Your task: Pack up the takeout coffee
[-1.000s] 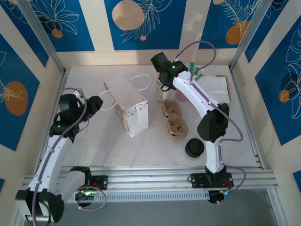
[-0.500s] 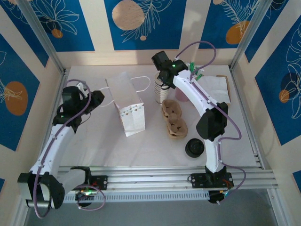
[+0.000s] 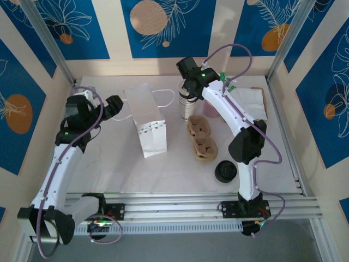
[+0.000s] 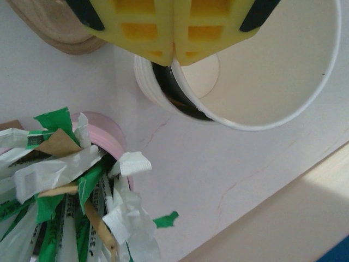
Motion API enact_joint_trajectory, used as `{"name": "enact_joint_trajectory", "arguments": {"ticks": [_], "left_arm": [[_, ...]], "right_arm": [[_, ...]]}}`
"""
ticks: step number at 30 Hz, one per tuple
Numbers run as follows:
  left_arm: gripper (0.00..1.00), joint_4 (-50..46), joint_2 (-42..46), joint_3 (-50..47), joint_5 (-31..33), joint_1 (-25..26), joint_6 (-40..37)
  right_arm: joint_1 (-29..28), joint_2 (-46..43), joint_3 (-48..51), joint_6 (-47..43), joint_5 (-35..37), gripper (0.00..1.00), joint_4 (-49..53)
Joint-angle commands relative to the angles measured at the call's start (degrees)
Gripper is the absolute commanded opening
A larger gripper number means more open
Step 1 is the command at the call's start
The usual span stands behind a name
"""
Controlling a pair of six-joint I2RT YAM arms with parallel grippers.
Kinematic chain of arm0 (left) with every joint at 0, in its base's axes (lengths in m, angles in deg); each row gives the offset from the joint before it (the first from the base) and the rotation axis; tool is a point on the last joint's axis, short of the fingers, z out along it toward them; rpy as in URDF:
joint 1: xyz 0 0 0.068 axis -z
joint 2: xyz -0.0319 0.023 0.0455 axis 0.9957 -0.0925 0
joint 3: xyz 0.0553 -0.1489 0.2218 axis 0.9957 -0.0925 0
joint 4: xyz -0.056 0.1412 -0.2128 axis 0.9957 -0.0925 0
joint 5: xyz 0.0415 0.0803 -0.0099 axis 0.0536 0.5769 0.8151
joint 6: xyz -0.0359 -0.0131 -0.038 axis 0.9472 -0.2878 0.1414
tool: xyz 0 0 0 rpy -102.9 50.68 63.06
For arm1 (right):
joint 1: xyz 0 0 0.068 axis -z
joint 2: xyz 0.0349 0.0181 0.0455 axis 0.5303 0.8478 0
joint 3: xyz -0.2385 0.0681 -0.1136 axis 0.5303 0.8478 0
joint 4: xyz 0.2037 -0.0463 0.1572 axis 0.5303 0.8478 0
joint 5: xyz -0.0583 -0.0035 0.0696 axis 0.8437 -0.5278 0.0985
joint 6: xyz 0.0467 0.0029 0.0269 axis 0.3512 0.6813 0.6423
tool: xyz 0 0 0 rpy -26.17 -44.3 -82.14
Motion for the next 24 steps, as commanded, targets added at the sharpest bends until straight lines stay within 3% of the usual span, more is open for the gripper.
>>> {"name": "enact_joint_trajectory", "arguments": {"ticks": [1, 12, 16, 24], "left_arm": [[1.0, -6.08, 2.43, 4.12, 3.57, -0.65, -2.1], [1.0, -14.44, 9.8, 5.31, 1.78, -0.65, -0.48], [0.99, -16.01, 14.94, 3.07, 2.16, -0.65, 1.63], [0.94, -19.38, 21.65, -4.41, -4.7, -0.56, 6.57]], "right_arm": [[-0.77, -6.09, -2.32, -1.57, 1.18, 0.0, -1.91], [-5.55, -17.32, 0.74, -7.54, 2.21, 0.0, -3.66], [-9.7, -25.04, 6.61, -14.27, 2.55, 0.0, -5.16], [-15.8, -43.14, 21.75, -20.34, -2.25, 0.0, -2.7]]}}
